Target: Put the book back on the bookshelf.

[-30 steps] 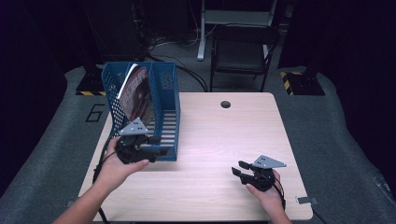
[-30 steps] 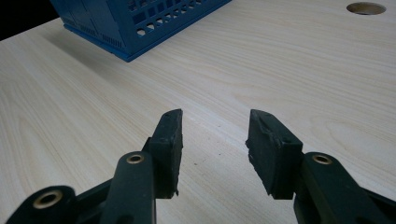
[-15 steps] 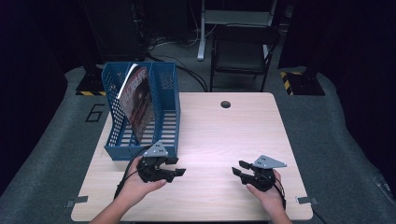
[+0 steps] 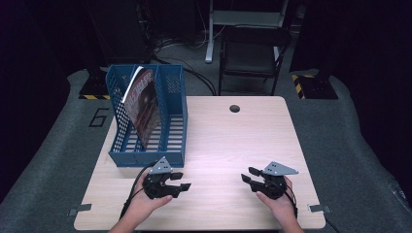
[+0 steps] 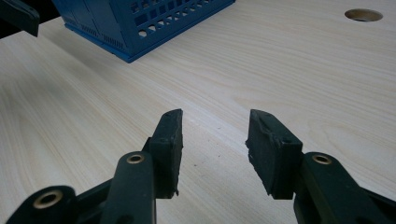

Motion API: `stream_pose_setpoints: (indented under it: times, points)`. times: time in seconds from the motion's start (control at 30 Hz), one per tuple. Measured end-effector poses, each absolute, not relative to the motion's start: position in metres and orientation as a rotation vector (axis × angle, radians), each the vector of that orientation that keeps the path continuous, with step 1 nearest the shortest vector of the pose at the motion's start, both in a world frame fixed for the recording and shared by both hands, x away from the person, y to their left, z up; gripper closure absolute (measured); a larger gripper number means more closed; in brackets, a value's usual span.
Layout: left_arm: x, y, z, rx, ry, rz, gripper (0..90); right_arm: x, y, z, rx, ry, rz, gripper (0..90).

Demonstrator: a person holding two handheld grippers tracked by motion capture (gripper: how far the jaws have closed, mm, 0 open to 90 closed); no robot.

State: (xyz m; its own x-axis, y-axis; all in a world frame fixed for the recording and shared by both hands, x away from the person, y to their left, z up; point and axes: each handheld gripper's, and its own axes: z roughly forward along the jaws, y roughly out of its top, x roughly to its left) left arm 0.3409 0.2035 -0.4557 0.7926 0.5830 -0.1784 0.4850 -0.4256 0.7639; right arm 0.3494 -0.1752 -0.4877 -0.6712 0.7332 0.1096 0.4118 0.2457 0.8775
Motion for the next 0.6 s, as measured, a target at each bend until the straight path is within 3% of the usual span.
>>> stream_pose_setpoints:
  times: [0.6]
  points:
    - [0.348,0.191,-0.502,2.189,0.780,0.140,46.3,0.350,-0.172,-0.489,1.035,2.222,1.382,55.1]
